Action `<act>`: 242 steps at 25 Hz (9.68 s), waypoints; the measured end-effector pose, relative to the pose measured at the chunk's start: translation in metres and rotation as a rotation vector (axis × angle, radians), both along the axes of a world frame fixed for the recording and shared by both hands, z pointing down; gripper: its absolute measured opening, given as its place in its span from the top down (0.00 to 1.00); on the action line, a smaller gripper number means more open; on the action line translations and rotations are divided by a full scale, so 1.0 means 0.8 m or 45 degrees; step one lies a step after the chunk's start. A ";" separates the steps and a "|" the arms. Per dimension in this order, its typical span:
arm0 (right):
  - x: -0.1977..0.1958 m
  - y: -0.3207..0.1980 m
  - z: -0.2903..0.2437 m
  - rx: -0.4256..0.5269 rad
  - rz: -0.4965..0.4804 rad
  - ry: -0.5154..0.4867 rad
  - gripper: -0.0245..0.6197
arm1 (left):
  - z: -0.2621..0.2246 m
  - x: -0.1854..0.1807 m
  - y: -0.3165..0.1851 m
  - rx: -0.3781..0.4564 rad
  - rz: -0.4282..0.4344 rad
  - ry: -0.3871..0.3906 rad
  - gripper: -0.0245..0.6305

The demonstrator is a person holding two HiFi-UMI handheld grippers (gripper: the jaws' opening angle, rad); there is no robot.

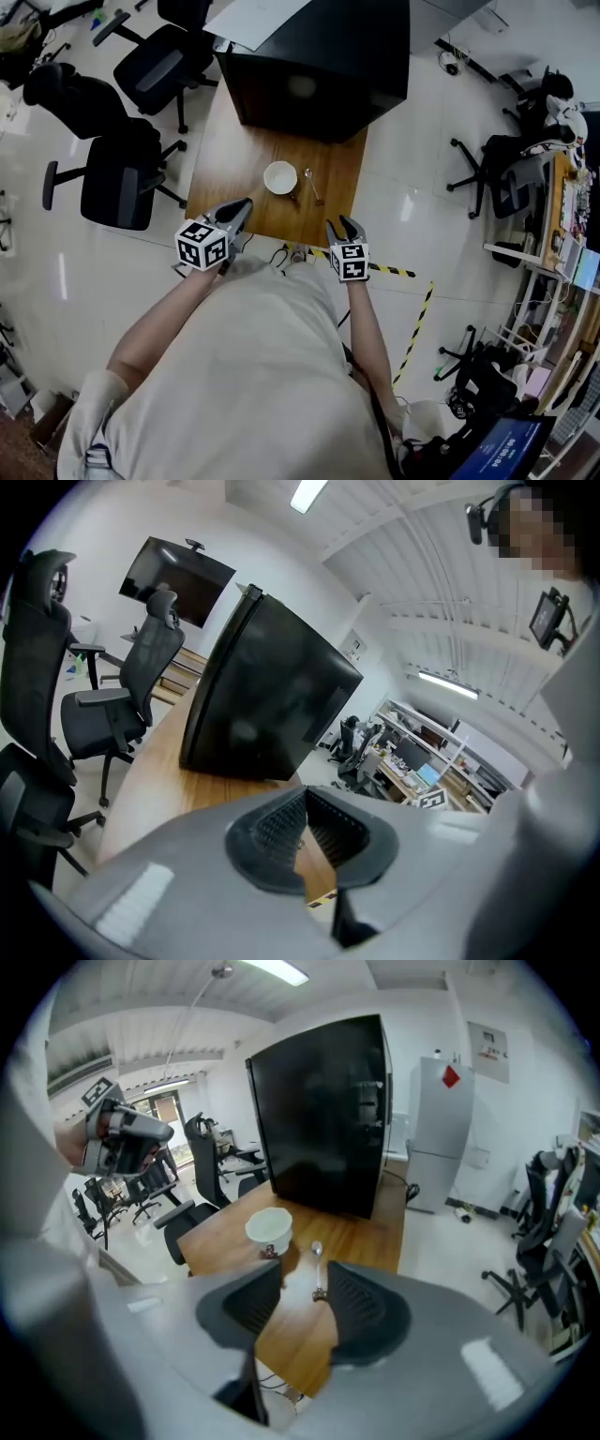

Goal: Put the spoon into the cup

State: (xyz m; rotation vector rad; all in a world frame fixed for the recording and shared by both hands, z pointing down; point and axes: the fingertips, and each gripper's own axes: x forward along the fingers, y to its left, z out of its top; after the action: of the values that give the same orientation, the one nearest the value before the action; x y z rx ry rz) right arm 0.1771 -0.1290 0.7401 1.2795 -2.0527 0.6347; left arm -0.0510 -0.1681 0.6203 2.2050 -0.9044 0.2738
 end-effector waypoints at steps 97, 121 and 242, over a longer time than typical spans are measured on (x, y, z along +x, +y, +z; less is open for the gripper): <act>-0.138 -0.078 0.081 -0.298 -0.576 0.166 0.77 | -0.008 -0.071 -0.005 0.061 -0.323 -0.100 0.96; -0.151 -0.083 0.111 -0.380 -0.500 0.138 0.76 | -0.011 -0.120 0.012 0.058 -0.389 -0.092 0.96; -0.216 0.300 -0.210 0.566 0.165 -0.368 0.70 | -0.056 -0.265 0.312 0.215 -0.121 -0.071 0.96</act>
State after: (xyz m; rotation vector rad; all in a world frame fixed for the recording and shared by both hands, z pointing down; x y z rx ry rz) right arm 0.0045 0.1114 0.5722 1.6621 -2.4577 0.4521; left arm -0.2627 0.0817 0.5754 2.3097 -1.0945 0.2218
